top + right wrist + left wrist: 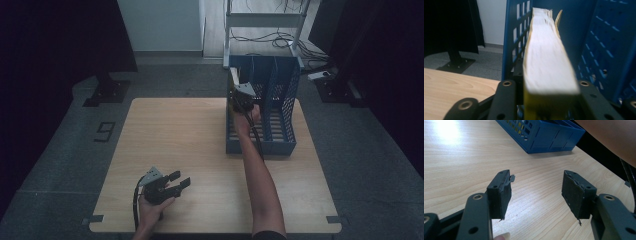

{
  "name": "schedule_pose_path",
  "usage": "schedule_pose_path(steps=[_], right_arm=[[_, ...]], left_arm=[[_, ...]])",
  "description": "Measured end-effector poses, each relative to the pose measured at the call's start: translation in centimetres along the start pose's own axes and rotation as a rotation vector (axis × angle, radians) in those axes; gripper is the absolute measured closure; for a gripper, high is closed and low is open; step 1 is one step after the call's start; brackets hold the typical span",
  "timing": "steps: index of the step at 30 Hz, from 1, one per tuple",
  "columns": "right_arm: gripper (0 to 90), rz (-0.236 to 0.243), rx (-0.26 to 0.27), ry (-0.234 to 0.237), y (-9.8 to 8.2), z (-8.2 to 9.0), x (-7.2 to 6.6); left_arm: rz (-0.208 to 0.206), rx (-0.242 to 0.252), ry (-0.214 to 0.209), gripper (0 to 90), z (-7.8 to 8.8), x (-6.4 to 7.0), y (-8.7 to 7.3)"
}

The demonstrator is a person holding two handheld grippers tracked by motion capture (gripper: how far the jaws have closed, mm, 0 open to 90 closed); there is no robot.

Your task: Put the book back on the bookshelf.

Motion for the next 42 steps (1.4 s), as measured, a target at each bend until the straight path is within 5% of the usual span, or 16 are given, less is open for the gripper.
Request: schedule_pose_path(steps=[14,25,42], right_arm=[[58.6,0.009,-0.057,0.026,-1.4,2.3,0.5],[73.4,-0.052,-0.104,0.042,-2.2,2.6,0.6],[74.4,-0.070,-0.115,0.025,-1.6,2.2,-1.2]], left_arm=[[-0.019,-0.012,-0.009,40.7,-0.4,0.7,-0.1],[-0.024,-0.019,-0.009,40.7,-0.6,0.8,-0.2],[-0.022,-0.016,-0.007,40.7,-0.4,0.7,-0.1]])
Point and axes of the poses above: each handheld gripper's, and its own axes: z roughly backward along the jaws, y roughly out of its top, x roughly to its right, the point moved 3 cm from there along -z, roughly forward along the jaws, and after that the axes turned 1 degree about -x, right-handed, at the moved point
